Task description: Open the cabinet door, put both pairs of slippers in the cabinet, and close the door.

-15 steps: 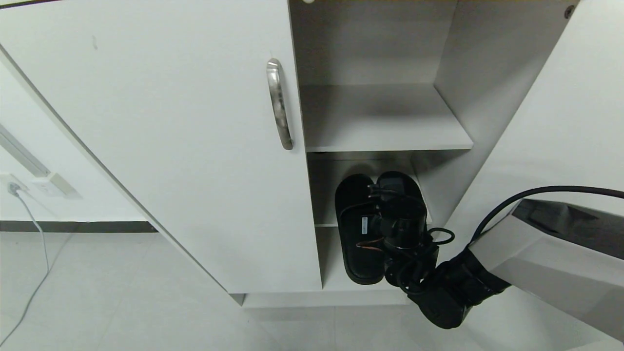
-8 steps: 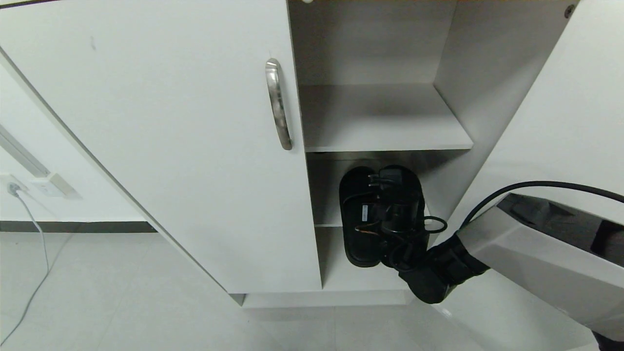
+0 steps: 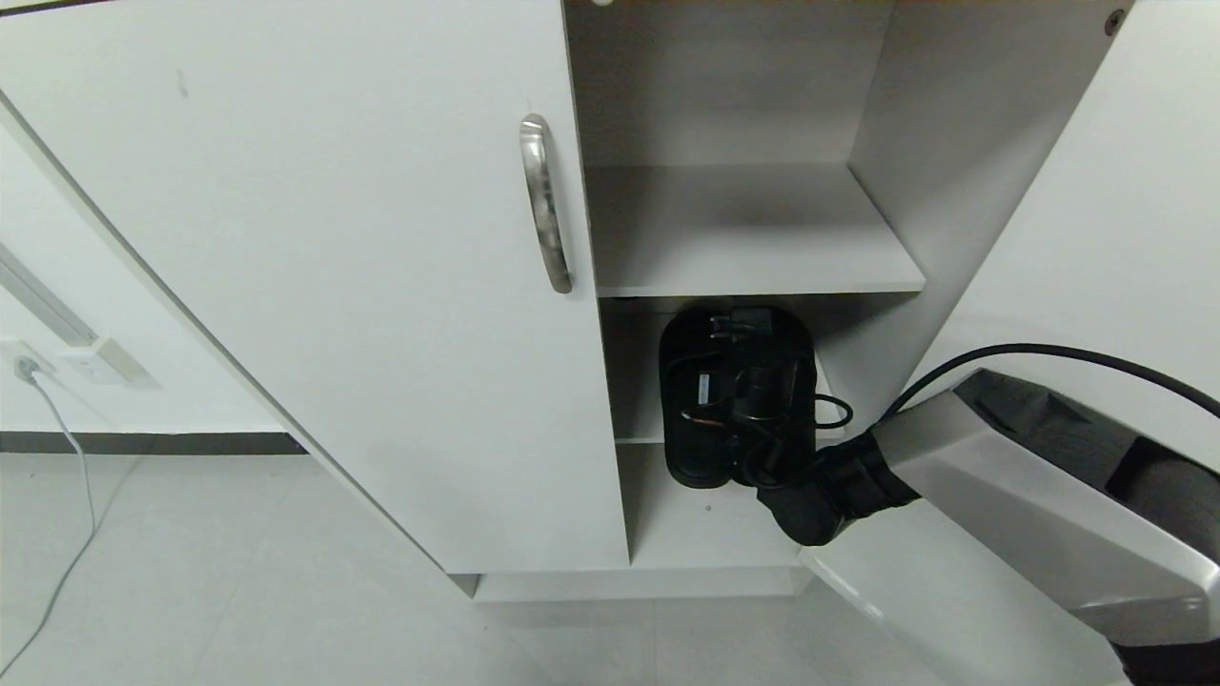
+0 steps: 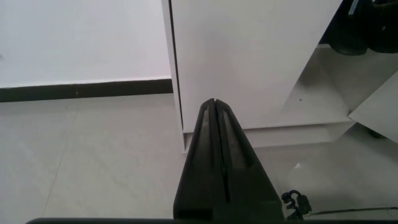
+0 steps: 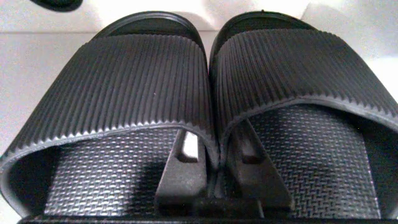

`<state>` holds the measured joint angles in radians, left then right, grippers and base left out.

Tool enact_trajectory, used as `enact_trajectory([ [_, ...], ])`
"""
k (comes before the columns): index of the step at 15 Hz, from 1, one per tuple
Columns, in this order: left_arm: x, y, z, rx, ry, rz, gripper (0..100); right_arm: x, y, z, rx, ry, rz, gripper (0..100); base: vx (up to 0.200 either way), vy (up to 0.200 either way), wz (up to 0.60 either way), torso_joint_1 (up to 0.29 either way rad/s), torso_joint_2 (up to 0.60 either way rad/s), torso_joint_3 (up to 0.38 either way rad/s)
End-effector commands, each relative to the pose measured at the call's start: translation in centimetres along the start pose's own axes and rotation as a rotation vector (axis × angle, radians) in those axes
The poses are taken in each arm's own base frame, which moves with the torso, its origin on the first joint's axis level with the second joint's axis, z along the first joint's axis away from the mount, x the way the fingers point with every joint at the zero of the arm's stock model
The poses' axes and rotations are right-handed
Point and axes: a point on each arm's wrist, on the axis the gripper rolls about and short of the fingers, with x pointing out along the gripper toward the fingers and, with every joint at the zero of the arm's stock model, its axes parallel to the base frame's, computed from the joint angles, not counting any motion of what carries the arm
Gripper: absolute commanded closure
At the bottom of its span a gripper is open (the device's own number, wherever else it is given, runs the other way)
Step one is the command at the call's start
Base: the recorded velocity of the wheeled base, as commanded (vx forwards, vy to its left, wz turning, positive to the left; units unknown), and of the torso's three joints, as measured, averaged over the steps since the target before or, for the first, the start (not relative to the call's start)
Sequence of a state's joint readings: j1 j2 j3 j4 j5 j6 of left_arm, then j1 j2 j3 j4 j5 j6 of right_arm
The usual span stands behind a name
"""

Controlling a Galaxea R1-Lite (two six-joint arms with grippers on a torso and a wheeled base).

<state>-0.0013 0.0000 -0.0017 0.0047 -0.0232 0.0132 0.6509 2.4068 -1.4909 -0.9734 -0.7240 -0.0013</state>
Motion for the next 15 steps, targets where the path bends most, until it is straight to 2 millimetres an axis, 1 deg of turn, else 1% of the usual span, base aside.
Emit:
enact_trajectory([
  [1, 0.0, 0.0, 0.0, 0.001, 0.002, -0.002, 100, 0.9, 0.1, -0.4, 0.006, -0.008, -0.011, 100, 0.000, 0.000, 0.00, 0.000, 0.00, 0.000],
  [8, 0.0, 0.0, 0.0, 0.001, 0.002, 0.000, 100, 1.8, 0.5, 0.5, 0.005, -0.007, -0.016, 100, 0.000, 0.000, 0.00, 0.000, 0.00, 0.000],
  [15, 0.0, 0.0, 0.0, 0.001, 0.002, -0.002, 100, 2.1, 0.5, -0.5, -0.011, 0.015, -0.007, 100, 0.000, 0.000, 0.00, 0.000, 0.00, 0.000],
])
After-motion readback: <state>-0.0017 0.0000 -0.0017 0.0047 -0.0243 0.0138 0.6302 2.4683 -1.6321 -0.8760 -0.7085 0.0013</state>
